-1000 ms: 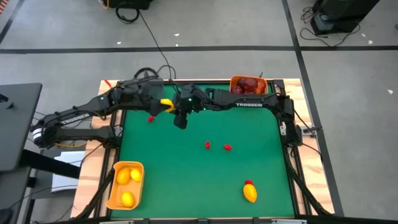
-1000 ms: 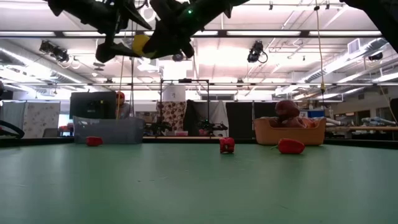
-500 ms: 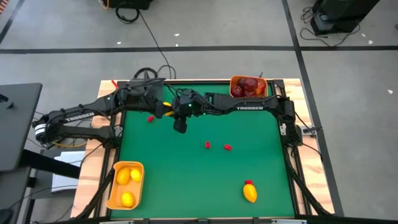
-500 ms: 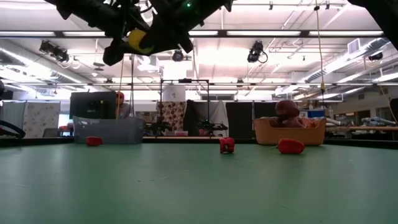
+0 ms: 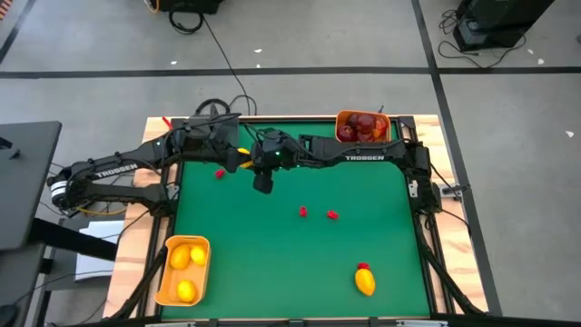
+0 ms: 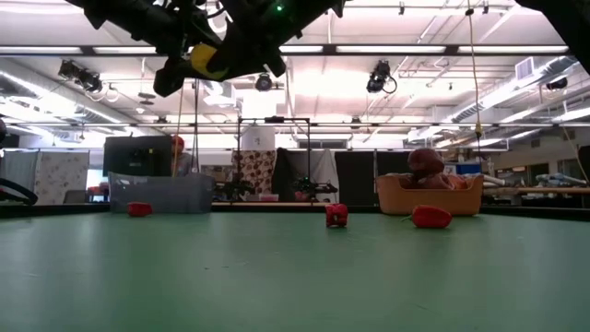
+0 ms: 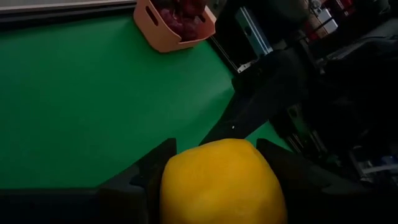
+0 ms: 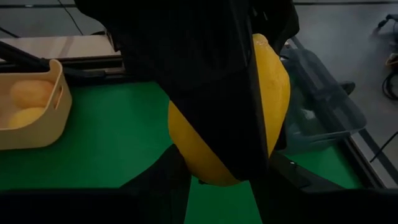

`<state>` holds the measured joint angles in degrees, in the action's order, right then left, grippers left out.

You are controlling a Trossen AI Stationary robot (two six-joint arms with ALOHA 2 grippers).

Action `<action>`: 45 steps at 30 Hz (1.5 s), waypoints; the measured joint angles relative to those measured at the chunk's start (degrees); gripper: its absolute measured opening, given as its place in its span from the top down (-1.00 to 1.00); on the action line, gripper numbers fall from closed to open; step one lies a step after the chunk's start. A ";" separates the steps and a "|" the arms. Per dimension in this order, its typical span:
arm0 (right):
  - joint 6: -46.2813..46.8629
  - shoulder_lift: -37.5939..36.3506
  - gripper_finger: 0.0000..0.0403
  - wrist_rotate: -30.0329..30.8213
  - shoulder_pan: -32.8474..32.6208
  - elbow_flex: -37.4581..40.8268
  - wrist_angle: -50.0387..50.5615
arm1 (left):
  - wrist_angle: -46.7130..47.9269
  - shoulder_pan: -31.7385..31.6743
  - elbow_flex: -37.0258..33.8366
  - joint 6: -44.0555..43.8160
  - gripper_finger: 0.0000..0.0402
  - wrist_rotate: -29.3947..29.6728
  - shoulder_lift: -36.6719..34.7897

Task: Sort produce into baskets
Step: Put the lemon into the yellow bin

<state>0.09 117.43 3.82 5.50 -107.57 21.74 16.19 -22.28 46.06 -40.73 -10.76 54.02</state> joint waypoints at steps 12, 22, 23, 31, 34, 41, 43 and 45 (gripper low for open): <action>-0.06 0.00 0.24 -0.16 0.02 0.00 -0.17 | -0.01 -0.20 0.00 0.94 -0.05 0.02 -0.02; -0.31 0.00 0.24 -0.20 0.02 0.00 -0.17 | -0.03 -0.20 0.00 1.07 -0.04 0.41 -0.02; -0.31 0.00 0.24 -0.22 0.02 0.00 -0.20 | -0.02 -0.20 0.00 1.07 -0.04 0.42 -0.02; -0.31 0.00 0.21 -0.42 0.02 0.00 -0.20 | -0.02 -0.20 0.00 1.13 -0.05 0.61 -0.02; -0.31 0.00 0.20 -0.42 0.02 0.00 -0.20 | -0.04 -0.20 0.00 1.52 -0.07 0.63 -0.02; -0.18 0.00 0.20 -0.42 0.02 0.00 -0.20 | -0.04 -0.20 0.00 1.60 -0.05 0.65 -0.02; 0.10 0.00 0.20 -0.42 0.00 0.00 -0.20 | -0.05 -0.20 0.00 1.60 -0.05 0.65 -0.02; 0.13 0.00 0.20 -0.42 0.00 0.00 -0.20 | -0.06 -0.20 -0.02 1.62 -0.05 0.65 -0.02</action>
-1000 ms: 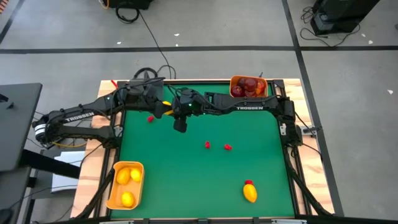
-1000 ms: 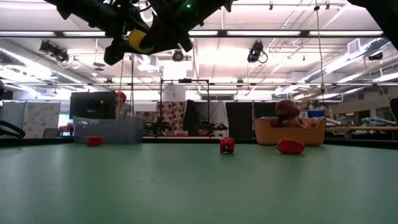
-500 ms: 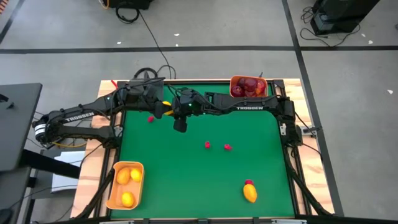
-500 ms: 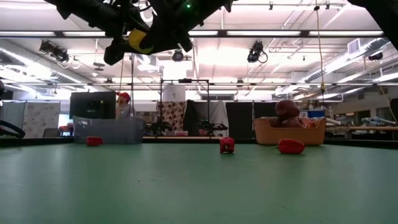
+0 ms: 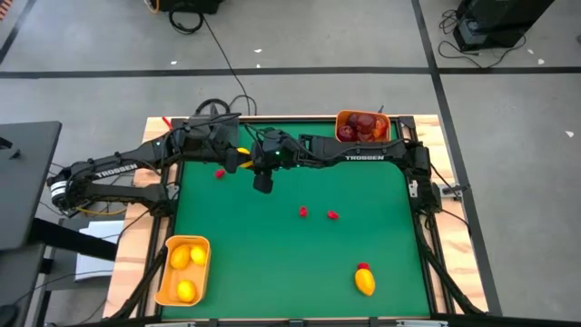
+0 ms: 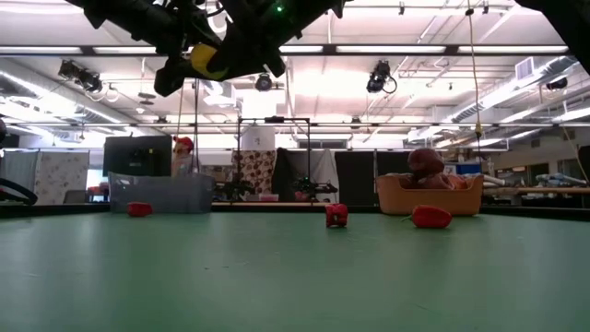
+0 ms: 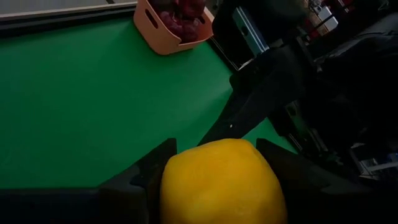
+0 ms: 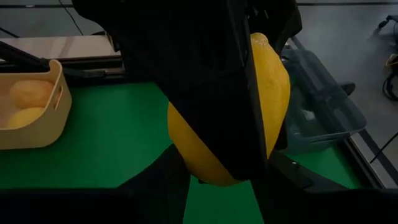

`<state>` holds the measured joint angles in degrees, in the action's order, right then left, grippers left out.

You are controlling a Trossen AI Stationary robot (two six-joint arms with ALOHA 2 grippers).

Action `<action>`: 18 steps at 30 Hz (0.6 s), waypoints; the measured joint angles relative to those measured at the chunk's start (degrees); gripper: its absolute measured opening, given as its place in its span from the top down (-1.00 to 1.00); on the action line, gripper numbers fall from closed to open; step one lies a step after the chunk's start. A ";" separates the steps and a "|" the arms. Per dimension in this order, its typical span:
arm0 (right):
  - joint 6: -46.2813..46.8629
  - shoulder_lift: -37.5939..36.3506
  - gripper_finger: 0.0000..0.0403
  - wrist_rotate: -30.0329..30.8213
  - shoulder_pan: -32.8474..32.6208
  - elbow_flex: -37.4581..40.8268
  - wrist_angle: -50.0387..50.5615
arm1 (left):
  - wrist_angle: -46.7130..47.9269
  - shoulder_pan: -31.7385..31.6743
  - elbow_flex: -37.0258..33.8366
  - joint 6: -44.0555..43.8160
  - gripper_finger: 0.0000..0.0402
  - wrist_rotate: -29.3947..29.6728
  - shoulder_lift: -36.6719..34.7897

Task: Sort produce into baskets
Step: Put the lemon into the yellow bin

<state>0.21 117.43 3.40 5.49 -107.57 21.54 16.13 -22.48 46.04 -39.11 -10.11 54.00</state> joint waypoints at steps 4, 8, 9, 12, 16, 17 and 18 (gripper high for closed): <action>0.08 0.00 0.20 0.00 -0.02 0.00 0.00 | 0.01 0.00 0.00 0.02 -0.05 0.00 0.00; 0.06 0.00 0.20 0.00 -0.02 0.00 -0.02 | -0.01 0.00 0.00 0.04 -0.05 0.00 0.00; 0.04 0.00 0.20 0.00 -0.02 0.00 -0.02 | 0.01 0.00 0.00 0.04 -0.05 0.00 0.00; 0.19 0.00 0.20 -0.08 -0.05 0.00 -0.02 | 0.03 -0.01 0.00 -0.47 -0.06 -1.13 0.00; 0.41 0.00 0.20 -0.35 -0.08 0.00 -0.05 | 0.10 -0.02 0.00 -1.05 -0.14 -1.77 0.00; 0.41 0.00 0.20 -0.37 -0.08 0.00 -0.11 | 0.10 -0.02 0.00 -1.03 -0.14 -1.77 0.00; 0.41 0.00 0.20 -0.37 -0.11 0.00 -0.15 | 0.10 -0.02 0.00 -1.05 -0.13 -1.75 0.00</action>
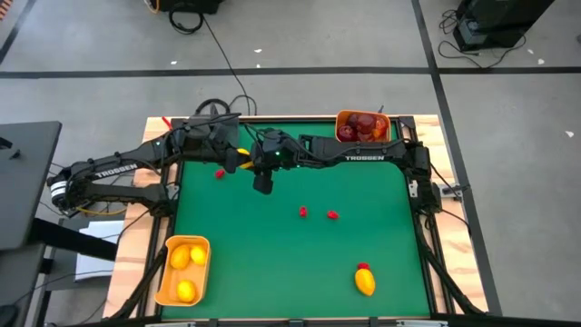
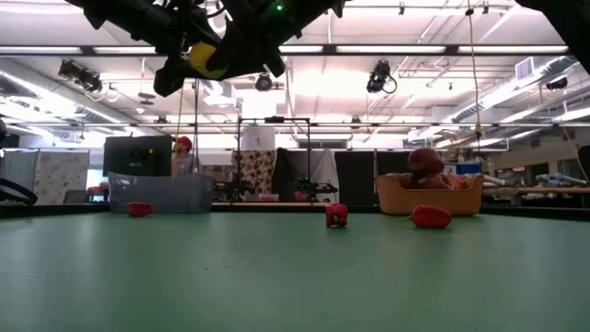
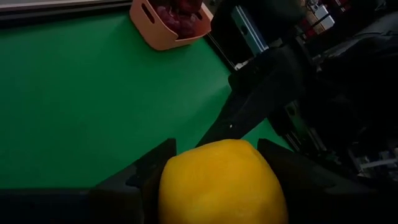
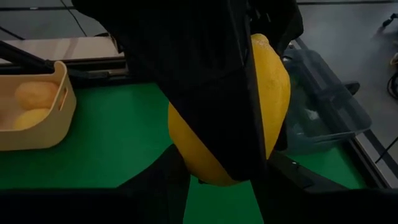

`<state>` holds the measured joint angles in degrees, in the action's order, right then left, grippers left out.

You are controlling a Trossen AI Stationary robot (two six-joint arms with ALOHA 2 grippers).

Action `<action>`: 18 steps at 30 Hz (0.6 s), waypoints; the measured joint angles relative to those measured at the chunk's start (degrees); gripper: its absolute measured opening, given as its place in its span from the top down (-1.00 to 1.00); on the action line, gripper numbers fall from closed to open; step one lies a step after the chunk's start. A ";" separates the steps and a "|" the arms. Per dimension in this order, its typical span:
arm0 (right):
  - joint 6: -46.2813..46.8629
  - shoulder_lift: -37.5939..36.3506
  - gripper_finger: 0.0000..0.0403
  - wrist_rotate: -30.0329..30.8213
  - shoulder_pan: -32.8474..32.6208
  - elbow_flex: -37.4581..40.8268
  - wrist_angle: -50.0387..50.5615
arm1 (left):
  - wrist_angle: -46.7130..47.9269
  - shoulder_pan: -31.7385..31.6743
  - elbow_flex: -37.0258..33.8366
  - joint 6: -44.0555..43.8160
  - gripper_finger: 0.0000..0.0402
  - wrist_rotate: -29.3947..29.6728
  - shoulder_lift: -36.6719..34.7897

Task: Sort produce into baskets
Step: Put the lemon into the yellow bin

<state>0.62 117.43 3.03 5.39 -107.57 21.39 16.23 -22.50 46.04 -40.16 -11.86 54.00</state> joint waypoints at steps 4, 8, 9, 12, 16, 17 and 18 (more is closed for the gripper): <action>0.07 0.00 0.20 0.11 0.00 0.00 -0.08 | 0.00 0.00 0.00 -0.32 -0.05 0.77 0.00; 1.72 0.00 0.20 0.31 0.00 0.00 0.03 | 0.01 0.00 0.00 -0.59 -0.03 0.72 -0.01; 1.77 0.00 0.20 0.91 0.00 0.00 0.12 | 0.00 0.00 0.00 -0.56 -0.04 0.42 -0.09; 1.93 0.00 0.18 4.31 -0.12 -0.08 0.76 | -0.11 0.00 -0.04 -0.35 -0.07 0.18 -0.73; 6.42 -0.57 0.04 6.59 0.28 -0.11 3.64 | -0.21 -0.52 -0.09 -0.26 -0.07 1.45 -2.75; 7.86 -0.57 -0.02 5.60 0.60 -0.11 3.40 | -0.45 -1.11 -0.06 0.07 -0.07 1.81 -3.34; 9.38 -0.57 -0.09 3.45 0.96 -0.09 3.69 | -0.26 -1.73 0.10 0.66 -0.07 1.97 -3.70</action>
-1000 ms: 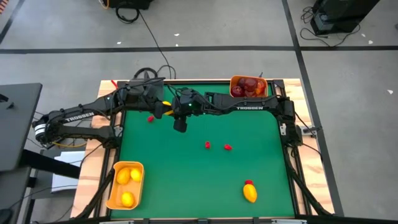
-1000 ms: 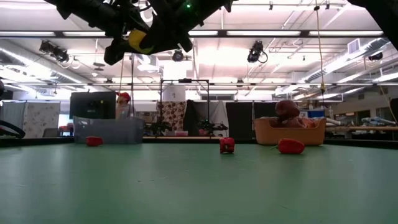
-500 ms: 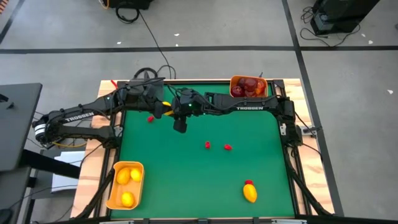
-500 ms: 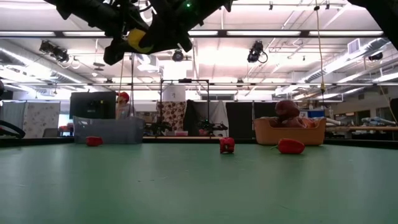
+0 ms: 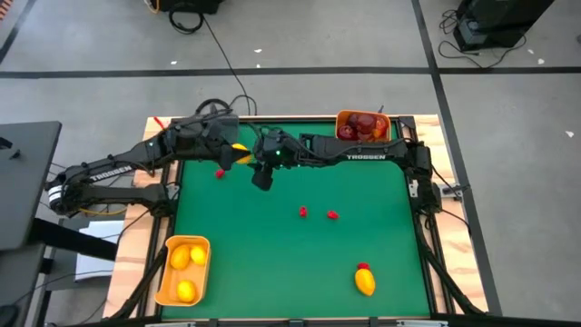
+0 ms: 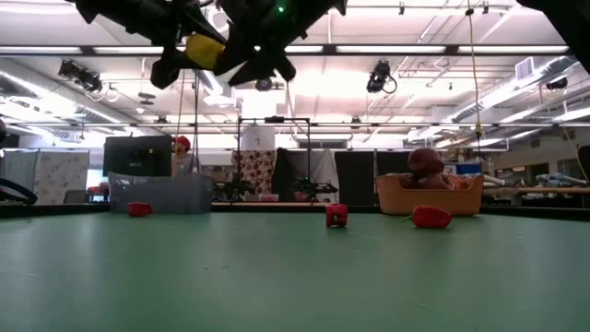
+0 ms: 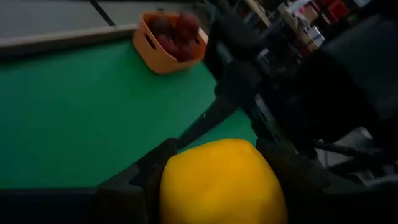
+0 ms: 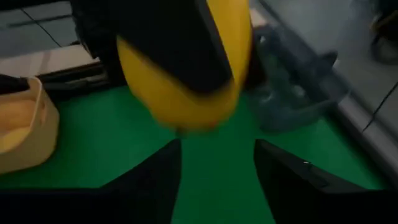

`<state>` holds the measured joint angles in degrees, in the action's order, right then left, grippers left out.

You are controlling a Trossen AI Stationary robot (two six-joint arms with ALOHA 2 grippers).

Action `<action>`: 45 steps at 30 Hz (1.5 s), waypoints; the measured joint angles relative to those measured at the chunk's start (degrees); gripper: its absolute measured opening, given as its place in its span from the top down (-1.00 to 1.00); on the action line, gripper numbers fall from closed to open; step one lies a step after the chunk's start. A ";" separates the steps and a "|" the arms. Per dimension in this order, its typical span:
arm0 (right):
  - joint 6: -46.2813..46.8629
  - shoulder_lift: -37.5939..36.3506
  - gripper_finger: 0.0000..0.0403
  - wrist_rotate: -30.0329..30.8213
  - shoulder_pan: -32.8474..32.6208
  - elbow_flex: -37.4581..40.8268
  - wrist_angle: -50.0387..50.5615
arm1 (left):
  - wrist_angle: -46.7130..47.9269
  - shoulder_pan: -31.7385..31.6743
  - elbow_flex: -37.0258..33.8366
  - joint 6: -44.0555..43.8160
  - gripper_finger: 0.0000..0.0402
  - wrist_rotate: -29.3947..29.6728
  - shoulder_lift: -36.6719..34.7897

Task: Sort produce into baskets
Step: Put the lemon into the yellow bin

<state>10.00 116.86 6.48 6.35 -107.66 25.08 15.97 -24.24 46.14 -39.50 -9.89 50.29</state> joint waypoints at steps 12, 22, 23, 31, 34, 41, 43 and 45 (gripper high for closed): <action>5.67 0.15 -0.71 -4.04 2.48 0.00 8.54 | 16.31 0.52 2.78 7.31 -0.07 -0.03 -8.06; 5.26 0.20 -0.71 -4.20 3.57 0.05 9.28 | 35.83 10.02 2.85 -3.88 -0.07 3.67 -18.77; 5.26 0.20 -0.71 -4.26 3.75 0.05 9.25 | 37.46 11.06 2.85 -4.65 -0.07 3.82 -18.77; 5.20 0.24 -0.71 -4.63 4.62 0.05 9.44 | 37.74 19.61 -0.82 -9.44 -0.07 4.00 -14.73; 4.98 0.24 -0.71 -4.61 4.61 0.05 9.64 | 34.79 22.46 -2.10 -10.31 -0.07 3.85 -11.28; 4.84 0.24 -0.71 -4.55 5.13 0.05 11.28 | 31.16 29.21 -2.46 -10.50 -0.07 0.58 -4.10; 4.70 0.24 -0.71 -4.55 5.46 0.07 12.25 | 31.47 32.20 -2.46 -10.84 -0.07 -1.19 -3.52; 4.42 0.24 -0.71 -4.57 5.67 0.07 12.82 | 32.00 35.91 -2.46 -12.17 -0.07 -1.64 -3.42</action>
<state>14.43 117.10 1.91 12.02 -107.59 37.90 47.98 11.68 43.68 -51.68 -11.53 46.87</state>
